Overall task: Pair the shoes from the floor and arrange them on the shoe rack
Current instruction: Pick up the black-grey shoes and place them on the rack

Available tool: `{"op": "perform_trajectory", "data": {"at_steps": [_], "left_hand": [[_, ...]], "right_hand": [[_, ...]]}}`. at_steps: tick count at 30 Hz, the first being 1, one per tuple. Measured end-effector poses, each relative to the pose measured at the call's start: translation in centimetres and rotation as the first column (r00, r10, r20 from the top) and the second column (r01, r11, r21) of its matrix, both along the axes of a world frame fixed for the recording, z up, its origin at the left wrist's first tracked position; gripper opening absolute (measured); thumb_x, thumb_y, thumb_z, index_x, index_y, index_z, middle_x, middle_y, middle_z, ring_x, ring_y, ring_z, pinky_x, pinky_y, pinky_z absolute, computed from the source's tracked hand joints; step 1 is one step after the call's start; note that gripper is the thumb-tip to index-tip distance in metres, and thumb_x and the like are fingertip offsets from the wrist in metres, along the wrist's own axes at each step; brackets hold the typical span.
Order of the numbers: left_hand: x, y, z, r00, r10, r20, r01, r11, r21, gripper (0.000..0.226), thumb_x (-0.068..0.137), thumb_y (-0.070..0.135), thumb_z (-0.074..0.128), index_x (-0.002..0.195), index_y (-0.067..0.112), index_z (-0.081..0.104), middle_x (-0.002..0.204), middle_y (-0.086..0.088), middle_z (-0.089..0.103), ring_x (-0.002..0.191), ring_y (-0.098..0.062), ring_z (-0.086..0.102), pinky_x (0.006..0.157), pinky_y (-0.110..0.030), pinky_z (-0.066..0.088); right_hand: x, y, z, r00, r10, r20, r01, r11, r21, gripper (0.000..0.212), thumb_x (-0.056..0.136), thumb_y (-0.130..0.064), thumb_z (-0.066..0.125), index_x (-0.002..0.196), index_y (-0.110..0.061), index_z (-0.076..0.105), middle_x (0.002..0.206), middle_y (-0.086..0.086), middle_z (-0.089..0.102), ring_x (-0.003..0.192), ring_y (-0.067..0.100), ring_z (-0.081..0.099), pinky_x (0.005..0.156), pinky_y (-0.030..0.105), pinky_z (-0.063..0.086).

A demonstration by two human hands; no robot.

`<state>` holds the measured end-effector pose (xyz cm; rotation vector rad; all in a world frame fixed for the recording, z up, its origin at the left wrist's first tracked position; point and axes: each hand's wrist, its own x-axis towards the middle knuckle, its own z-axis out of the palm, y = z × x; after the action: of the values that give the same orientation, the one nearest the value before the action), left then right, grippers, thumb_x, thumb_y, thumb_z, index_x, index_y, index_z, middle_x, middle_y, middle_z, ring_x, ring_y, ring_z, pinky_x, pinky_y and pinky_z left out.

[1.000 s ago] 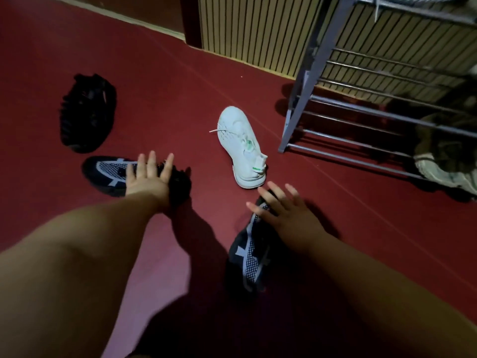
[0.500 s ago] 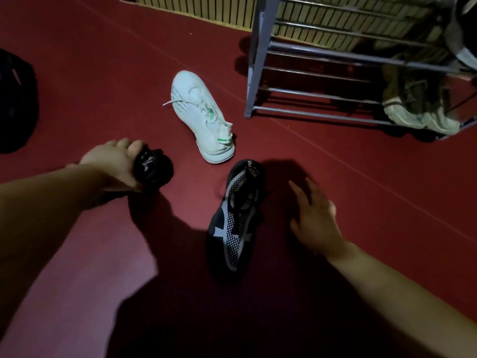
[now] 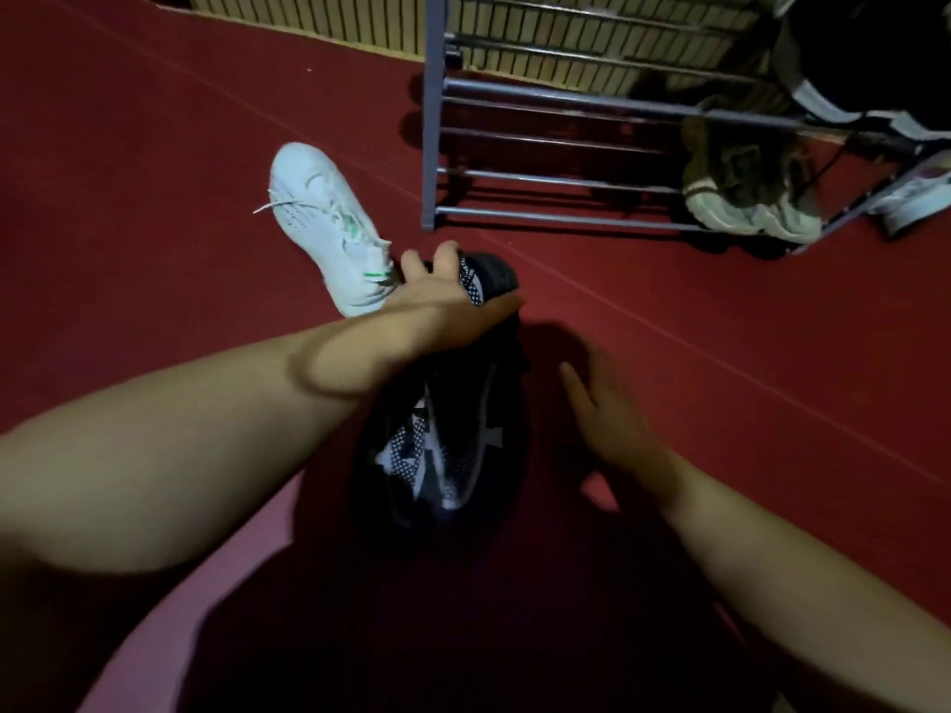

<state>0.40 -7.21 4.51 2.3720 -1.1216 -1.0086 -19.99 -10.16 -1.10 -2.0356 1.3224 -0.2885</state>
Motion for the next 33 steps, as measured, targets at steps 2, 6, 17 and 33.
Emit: {"op": "perform_trajectory", "data": {"at_steps": [2,6,17,33], "left_hand": [[-1.3,-0.5,-1.3,0.998,0.008,-0.069,-0.01,1.0,-0.023,0.089,0.078,0.07,0.05,0.148,0.032,0.011,0.155,-0.01,0.0,0.14,-0.034,0.023,0.112,-0.039,0.024],[-1.3,1.5,-3.7,0.955,-0.147,0.258,0.19,0.97,-0.153,0.071,0.09,0.056,0.045,0.149,0.031,0.016,0.156,-0.014,0.009,0.14,-0.033,0.02,0.113,-0.04,0.021],[-1.6,11.5,-6.9,0.977,-0.213,0.013,0.205,0.954,0.217,0.13,0.059,0.05,0.082,0.145,0.041,-0.016,0.155,-0.007,-0.021,0.144,-0.03,0.0,0.115,-0.04,0.017],[-4.5,15.0,-9.5,0.944,-0.214,0.252,0.16,0.962,0.22,0.112,0.067,0.062,0.062,0.136,0.054,-0.026,0.149,-0.003,-0.036,0.141,-0.037,0.001,0.115,-0.04,0.011]], "right_hand": [[-0.9,0.9,0.0,0.974,-0.177,0.143,0.132,0.952,0.277,0.046,0.101,-0.031,0.037,0.145,-0.018,0.029,0.142,0.006,0.042,0.126,0.026,0.047,0.098,0.022,0.037],[-2.0,3.2,-1.0,0.967,-0.205,0.152,0.099,0.85,0.517,0.065,0.094,-0.041,0.05,0.148,-0.025,0.017,0.13,-0.002,0.048,0.113,0.019,0.054,0.098,0.035,0.046],[1.7,7.1,-2.6,0.862,0.373,-0.343,-0.359,0.927,0.106,0.078,0.09,-0.044,0.052,0.147,-0.045,-0.001,0.153,0.003,-0.031,0.141,0.04,-0.02,0.112,0.058,0.009],[2.2,6.5,-2.5,0.822,0.41,-0.396,-0.401,0.909,0.111,0.077,0.084,-0.052,0.057,0.147,-0.04,0.014,0.151,0.001,-0.035,0.138,0.034,-0.031,0.116,0.055,0.009]]}}
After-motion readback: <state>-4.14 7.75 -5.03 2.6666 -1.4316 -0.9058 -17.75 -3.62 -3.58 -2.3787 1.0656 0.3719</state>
